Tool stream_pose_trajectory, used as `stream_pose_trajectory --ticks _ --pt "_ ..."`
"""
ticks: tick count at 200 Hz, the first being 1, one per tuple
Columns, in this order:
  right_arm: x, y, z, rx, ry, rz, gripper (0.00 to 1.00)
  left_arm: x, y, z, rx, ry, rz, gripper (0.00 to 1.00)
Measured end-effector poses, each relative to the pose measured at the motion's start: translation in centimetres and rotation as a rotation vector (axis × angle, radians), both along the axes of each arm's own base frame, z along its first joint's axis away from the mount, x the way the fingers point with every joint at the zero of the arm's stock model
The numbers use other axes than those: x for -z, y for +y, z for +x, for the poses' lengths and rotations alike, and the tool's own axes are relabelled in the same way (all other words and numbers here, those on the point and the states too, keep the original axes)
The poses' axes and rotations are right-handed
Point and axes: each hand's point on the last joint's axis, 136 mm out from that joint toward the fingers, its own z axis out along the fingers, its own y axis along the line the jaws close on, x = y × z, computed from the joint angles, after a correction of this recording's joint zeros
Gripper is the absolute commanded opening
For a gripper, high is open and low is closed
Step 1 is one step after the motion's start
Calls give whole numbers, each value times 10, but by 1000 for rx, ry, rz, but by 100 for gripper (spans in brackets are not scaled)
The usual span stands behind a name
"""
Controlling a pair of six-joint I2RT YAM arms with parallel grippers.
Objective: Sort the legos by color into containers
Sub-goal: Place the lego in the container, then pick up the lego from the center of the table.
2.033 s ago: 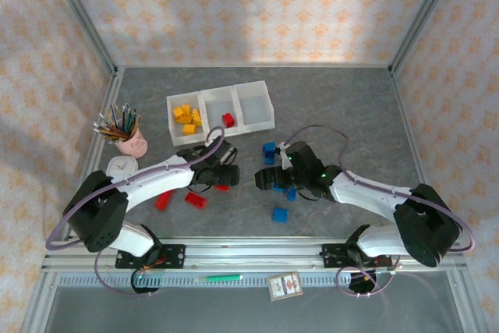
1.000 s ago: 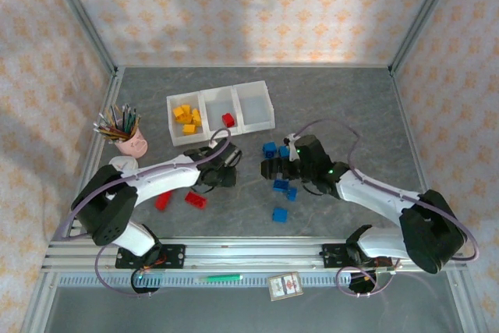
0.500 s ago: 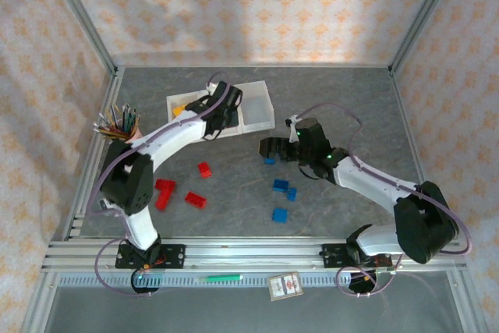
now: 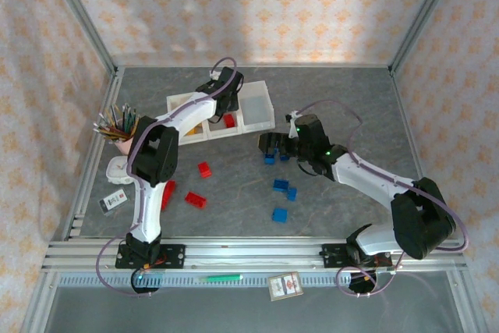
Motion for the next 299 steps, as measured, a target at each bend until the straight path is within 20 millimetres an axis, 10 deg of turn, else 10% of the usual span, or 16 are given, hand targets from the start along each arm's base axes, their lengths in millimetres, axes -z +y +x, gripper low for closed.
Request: stream_pose_trajectory --ticks 47,126,238,299 --pt "-6 2 2 -16 -20 -4 100 -28 -1 -9 20 -39 -36 66" --pt "-1 17 -16 -113 -31 -62 100 -73 11 -94 59 -93 -156 67" --pt "47 52 -58 -237 42 -104 100 22 43 -216 -94 118 -170 74" --pt "48 53 -55 -231 32 -103 100 51 32 -217 -107 160 -223 66"
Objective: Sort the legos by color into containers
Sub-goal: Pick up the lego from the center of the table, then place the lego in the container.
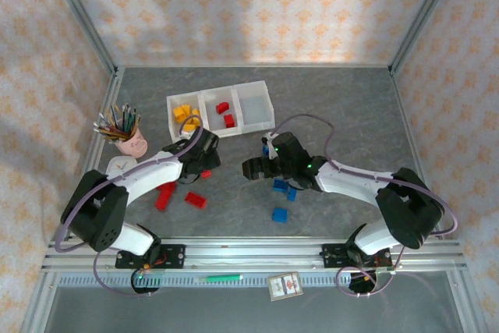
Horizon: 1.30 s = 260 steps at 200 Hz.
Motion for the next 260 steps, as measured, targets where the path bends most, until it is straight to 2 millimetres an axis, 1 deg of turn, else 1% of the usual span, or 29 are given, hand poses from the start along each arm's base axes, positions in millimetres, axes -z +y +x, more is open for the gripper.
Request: stream_pose_trajectory --ticks 53,95,127,157,173,191,208,233,246,260 --pt "-1 1 2 3 -8 5 100 20 1 -2 -9 36 14 58" --pt "2 2 3 3 -5 2 100 35 4 -9 -11 69 30 47" --pt "3 2 3 3 -3 0 100 37 5 -8 -12 67 39 36" --pt "3 2 3 3 -2 0 100 36 5 -8 -11 65 40 30" --pt "3 1 3 5 -2 1 100 33 4 -7 -7 59 32 30" --pt "0 -2 7 21 -1 10 100 19 1 -1 2 26 18 30" --pt "-10 -10 15 53 -10 31 100 -5 -6 13 17 -28 4 30" --pt "-29 -22 35 112 -38 70 100 -56 -21 52 38 -154 -10 29" --pt "-38 -28 45 145 -51 83 100 -83 -30 76 43 -222 -12 29" --pt "-45 -32 53 168 -60 94 100 -102 -38 101 50 -269 -10 30"
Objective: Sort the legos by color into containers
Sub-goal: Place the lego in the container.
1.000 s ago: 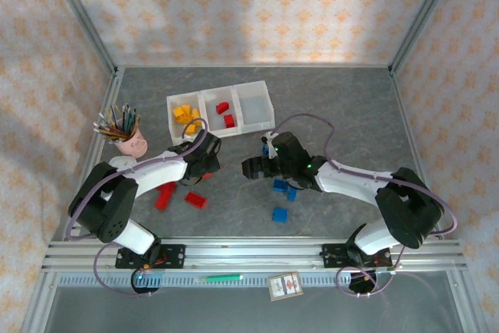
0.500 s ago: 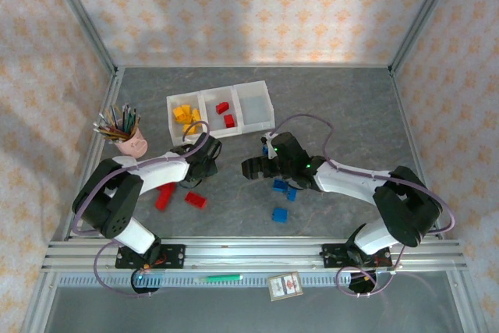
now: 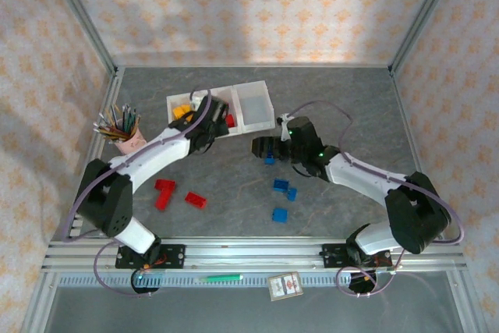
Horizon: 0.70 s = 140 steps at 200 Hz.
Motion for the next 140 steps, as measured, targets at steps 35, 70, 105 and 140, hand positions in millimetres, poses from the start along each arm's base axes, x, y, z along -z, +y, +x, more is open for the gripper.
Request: stream_pose_trajectory --ticks 35,70,105,140 --pt "-9 -4 10 36 -19 7 100 -4 -7 56 -8 -28 58 29" --pt "-11 -8 14 58 -15 15 100 23 -5 98 -22 7 123 30" --pt "-12 -9 16 66 -15 18 100 52 2 114 -27 64 180 46" --pt "-12 -10 16 67 -16 19 100 51 6 113 -25 80 201 53"
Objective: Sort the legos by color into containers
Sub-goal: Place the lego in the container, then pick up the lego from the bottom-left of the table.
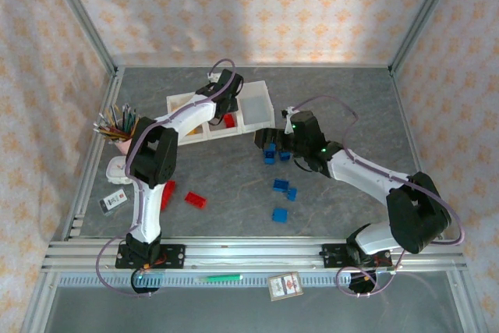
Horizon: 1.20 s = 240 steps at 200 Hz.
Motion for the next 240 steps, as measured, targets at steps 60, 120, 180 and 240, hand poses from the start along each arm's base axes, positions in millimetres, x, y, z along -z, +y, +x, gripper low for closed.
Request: stream_pose_trajectory --ticks 60,120,180,240 --pt "0 0 -2 -32 -12 -31 100 -36 7 -27 15 -35 -36 60" --pt "-7 9 -16 -101 -36 -69 100 -68 15 -99 62 -61 -73 66" --pt "6 42 -58 -248 -20 -110 100 -33 12 -193 88 59 -85 72" --pt "45 54 -103 -361 30 -150 100 12 44 -277 -42 195 -133 77"
